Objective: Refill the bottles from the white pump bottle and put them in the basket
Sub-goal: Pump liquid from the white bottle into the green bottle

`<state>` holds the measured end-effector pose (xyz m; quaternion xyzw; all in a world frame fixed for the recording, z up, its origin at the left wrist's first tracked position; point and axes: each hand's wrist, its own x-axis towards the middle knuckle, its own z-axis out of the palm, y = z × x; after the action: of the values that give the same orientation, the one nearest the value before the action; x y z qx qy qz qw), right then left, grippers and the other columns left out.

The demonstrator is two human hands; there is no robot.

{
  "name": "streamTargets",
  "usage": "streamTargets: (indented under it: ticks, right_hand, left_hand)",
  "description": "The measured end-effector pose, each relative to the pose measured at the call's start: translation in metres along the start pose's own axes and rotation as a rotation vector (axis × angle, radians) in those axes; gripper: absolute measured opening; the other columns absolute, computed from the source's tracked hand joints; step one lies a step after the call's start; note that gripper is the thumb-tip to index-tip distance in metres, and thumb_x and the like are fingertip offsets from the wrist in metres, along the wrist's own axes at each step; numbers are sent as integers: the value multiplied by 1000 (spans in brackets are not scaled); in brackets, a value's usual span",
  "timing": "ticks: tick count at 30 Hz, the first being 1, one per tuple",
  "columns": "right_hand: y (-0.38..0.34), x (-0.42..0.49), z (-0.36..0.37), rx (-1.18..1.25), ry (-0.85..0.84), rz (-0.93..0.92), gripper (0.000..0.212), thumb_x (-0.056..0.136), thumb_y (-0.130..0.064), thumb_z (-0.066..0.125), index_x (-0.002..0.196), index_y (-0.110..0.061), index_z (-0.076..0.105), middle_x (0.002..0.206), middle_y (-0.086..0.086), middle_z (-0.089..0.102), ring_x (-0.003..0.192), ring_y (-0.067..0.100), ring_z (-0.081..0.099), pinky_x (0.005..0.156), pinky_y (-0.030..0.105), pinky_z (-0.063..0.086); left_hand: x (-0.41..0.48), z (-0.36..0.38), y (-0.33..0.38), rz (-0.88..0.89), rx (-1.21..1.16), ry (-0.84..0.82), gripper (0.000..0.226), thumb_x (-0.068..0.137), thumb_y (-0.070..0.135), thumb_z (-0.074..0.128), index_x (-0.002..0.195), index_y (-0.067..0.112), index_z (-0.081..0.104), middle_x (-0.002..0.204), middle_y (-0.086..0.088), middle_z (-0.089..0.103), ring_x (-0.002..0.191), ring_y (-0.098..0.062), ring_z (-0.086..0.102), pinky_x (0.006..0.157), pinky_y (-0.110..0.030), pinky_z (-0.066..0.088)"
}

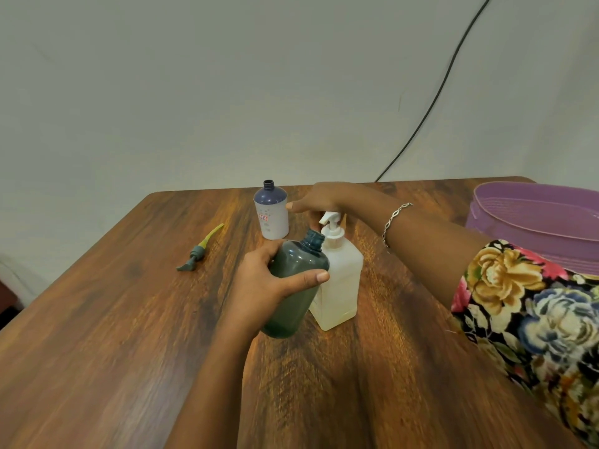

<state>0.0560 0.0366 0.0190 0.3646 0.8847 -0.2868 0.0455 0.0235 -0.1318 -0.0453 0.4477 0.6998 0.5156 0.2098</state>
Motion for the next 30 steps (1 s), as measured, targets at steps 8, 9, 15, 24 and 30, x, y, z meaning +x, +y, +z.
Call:
streamTargets:
  ticks: [8,9,15,24,30]
  right_hand:
    - [-2,-19,-13,91,-48,21,49,96,-51,36,69,-11,45,79,10,55,64,17,51,53,25,42]
    - [-3,-22,-14,107,-41,24,49,96,-51,35,75,-9,49,87,12,57,68,18,52,55,26,42]
    - [-5,-30,-4,137,-47,69,64,99,-47,30,144,-2,27,141,23,40,125,36,44,80,35,36]
    - [-5,-25,-5,151,3,76,57,100,-42,35,140,-2,33,134,23,49,119,33,50,83,36,44]
    - [-5,-25,-8,215,17,56,53,99,-40,39,141,-8,34,133,15,47,70,21,49,53,26,38]
  left_hand:
    - [2,1,-5,-25,-13,-36,89,42,68,77,117,24,53,108,7,59,100,-14,58,76,-21,49]
    - [2,2,-6,-26,-14,-40,86,39,68,71,113,28,52,106,10,59,98,-11,58,74,-19,48]
    - [-2,2,-4,-23,-43,-45,71,33,67,61,98,39,50,102,13,60,95,-10,59,76,-23,50]
    - [0,0,3,-10,-27,-47,70,32,68,61,95,40,50,104,10,60,97,-14,59,84,-34,52]
    - [7,0,7,39,-43,-34,64,37,66,64,95,41,52,99,16,61,93,-7,60,76,-23,51]
